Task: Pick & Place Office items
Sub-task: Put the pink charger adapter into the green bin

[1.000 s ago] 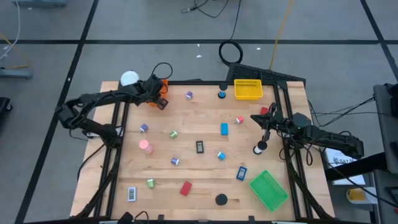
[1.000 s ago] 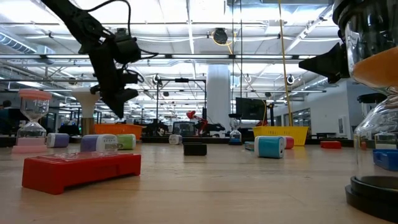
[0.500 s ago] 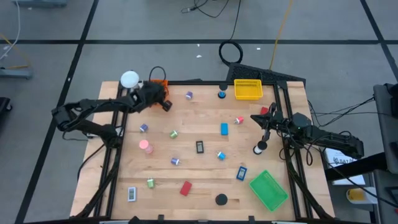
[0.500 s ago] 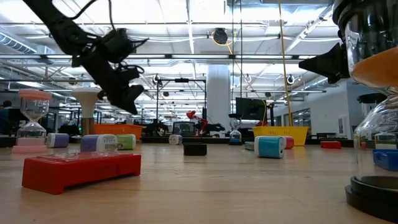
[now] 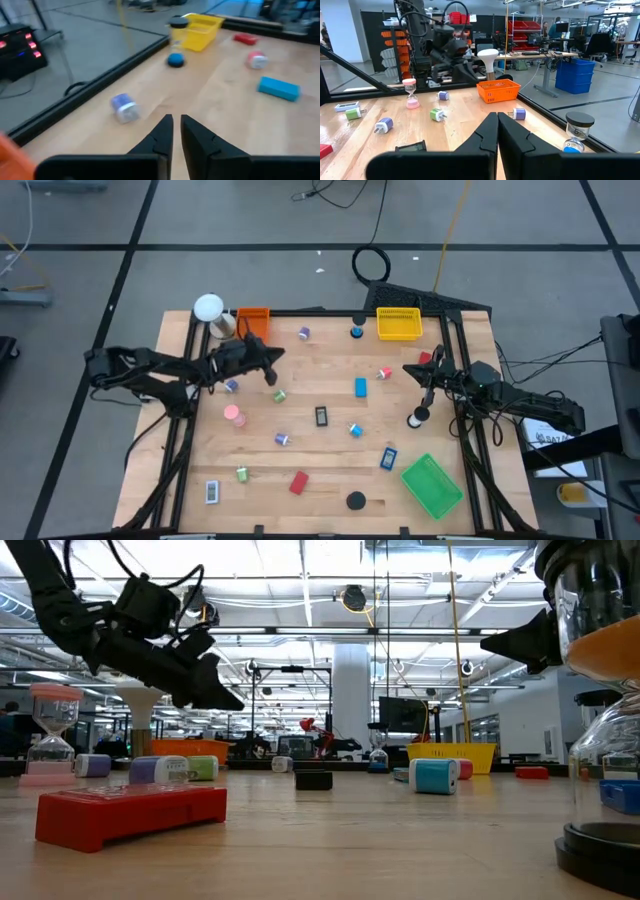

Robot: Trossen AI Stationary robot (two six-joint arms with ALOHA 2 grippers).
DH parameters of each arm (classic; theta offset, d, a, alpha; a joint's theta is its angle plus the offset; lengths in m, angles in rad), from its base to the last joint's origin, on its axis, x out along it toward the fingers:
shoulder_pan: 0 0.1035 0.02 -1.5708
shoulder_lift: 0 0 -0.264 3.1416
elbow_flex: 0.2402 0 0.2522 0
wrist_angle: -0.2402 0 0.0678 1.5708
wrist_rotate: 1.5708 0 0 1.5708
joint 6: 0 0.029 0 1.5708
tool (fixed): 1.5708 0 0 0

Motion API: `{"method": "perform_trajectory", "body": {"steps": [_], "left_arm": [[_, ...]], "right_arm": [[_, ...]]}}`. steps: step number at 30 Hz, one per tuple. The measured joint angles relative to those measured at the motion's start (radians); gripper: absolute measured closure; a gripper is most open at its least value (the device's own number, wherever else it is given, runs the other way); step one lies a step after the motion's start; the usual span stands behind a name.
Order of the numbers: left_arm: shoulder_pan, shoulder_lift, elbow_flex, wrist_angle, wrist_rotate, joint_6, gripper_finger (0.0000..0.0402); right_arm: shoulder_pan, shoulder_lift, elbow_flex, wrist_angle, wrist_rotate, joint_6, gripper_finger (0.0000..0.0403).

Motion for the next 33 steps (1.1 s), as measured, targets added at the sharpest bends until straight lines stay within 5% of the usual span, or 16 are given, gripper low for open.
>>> {"method": "perform_trajectory", "body": {"steps": [18, 29, 33], "left_arm": [[-0.074, 0.0, 0.0, 0.001, 0.001, -0.003, 0.036], [-0.074, 0.0, 0.0, 0.002, 0.001, -0.002, 0.036], [-0.074, 0.0, 0.001, 0.029, -0.001, 0.013, 0.036]], "right_arm": [[0.0, 0.0, 0.0, 0.016, 0.0, 0.0, 0.0403], [-0.003, 0.01, 0.006, 0.269, 0.0, 0.023, 0.0403], [-0.003, 0.087, 0.066, 0.161, 0.02, 0.026, 0.0403]]}}
